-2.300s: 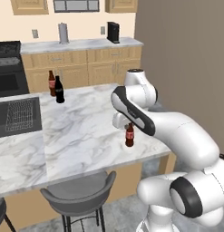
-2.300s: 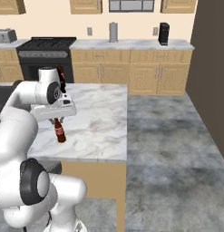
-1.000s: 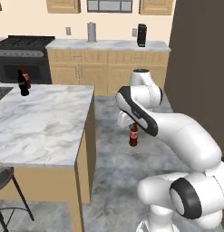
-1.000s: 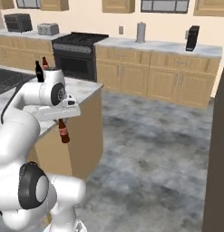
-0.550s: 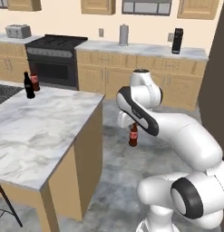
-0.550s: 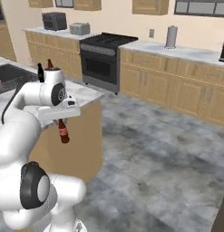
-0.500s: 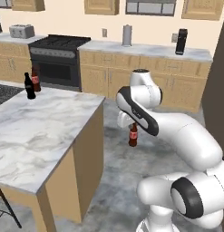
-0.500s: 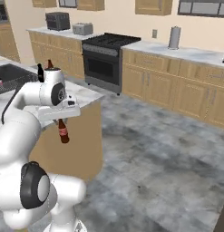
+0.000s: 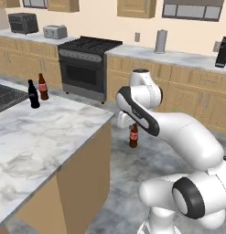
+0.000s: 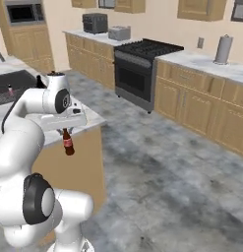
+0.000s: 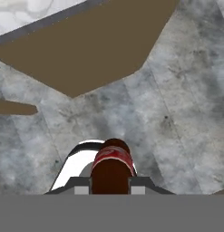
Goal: Place the large bottle from the dining counter next to the other large bottle outside the sink, and place the small bottle from the dining counter next to the other small bottle inside the sink.
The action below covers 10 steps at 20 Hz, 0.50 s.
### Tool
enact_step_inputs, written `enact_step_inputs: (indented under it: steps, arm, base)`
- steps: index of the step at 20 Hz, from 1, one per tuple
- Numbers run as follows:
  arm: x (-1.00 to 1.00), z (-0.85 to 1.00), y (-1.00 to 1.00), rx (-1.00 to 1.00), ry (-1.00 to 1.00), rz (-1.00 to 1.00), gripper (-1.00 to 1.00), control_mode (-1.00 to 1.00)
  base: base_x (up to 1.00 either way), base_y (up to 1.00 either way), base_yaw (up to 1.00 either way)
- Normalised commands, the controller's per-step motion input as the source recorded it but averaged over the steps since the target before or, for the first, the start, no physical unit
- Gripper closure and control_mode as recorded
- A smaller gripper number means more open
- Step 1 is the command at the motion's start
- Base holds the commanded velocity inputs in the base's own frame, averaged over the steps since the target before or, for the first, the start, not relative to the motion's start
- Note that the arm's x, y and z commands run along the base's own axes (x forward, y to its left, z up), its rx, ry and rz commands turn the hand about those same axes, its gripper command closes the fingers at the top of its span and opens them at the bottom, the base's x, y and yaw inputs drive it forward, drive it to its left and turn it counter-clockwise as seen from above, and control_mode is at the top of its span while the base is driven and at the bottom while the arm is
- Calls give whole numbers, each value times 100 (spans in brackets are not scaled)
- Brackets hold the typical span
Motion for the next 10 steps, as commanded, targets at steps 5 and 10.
enact_step_inputs:
  steps: [5, 10]
  arm:
    - [0, 0, 0, 0, 0, 0, 100, 100]
    - [0, 0, 0, 0, 0, 0, 100, 100]
  base:
    - [100, -100, 39]
    - [100, -100, 39]
